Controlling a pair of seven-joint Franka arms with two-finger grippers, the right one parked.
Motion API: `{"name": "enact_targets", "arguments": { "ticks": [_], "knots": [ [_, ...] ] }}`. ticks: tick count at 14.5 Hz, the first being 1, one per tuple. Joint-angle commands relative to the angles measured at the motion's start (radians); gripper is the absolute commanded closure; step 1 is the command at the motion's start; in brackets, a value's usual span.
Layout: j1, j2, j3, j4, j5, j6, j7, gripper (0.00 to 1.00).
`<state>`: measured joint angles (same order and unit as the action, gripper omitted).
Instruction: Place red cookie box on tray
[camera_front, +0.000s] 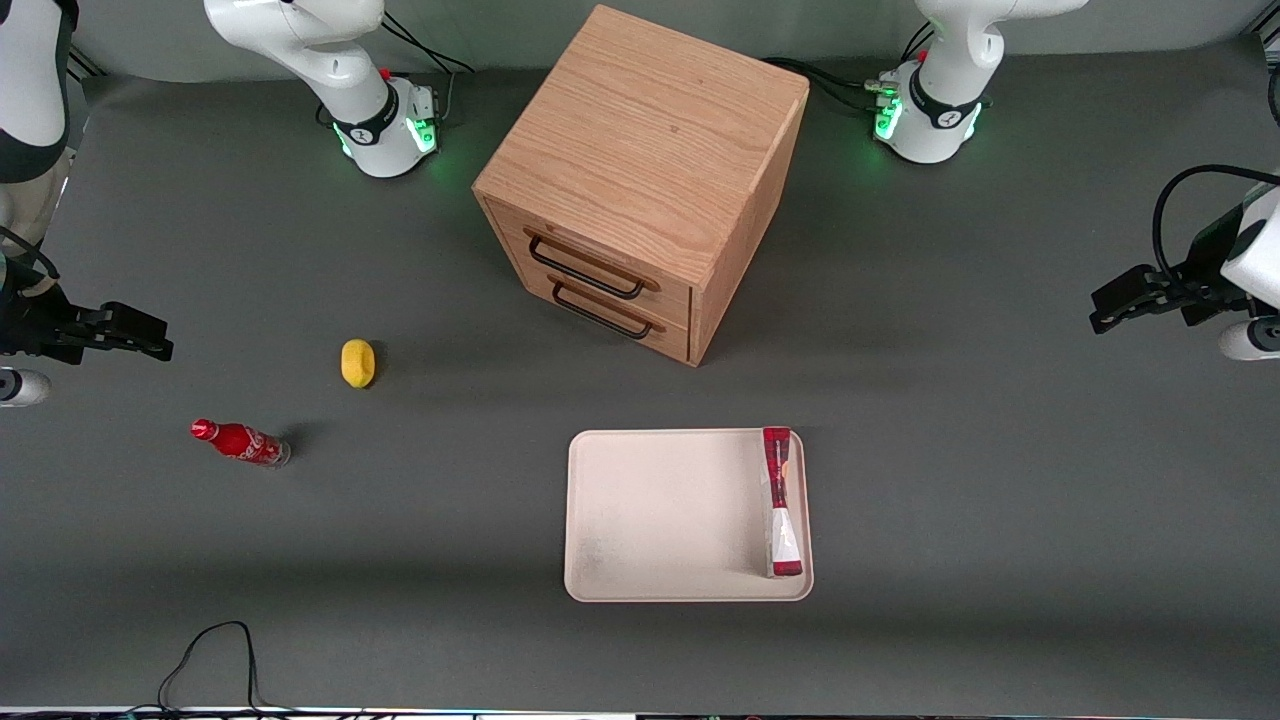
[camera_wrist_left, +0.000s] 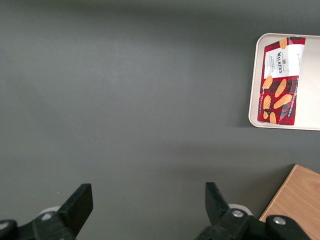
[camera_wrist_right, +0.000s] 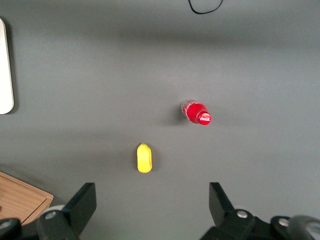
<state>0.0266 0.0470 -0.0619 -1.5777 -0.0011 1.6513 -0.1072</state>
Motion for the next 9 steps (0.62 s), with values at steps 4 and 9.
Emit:
{"name": "enact_targets", "arguments": {
  "ticks": [4, 9],
  "knots": [
    [-0.007, -0.035, 0.008, -0.022, -0.005, -0.050, 0.029, 0.00],
    [-0.005, -0.033, 0.007, -0.022, 0.000, -0.061, 0.038, 0.00]
  ]
}}
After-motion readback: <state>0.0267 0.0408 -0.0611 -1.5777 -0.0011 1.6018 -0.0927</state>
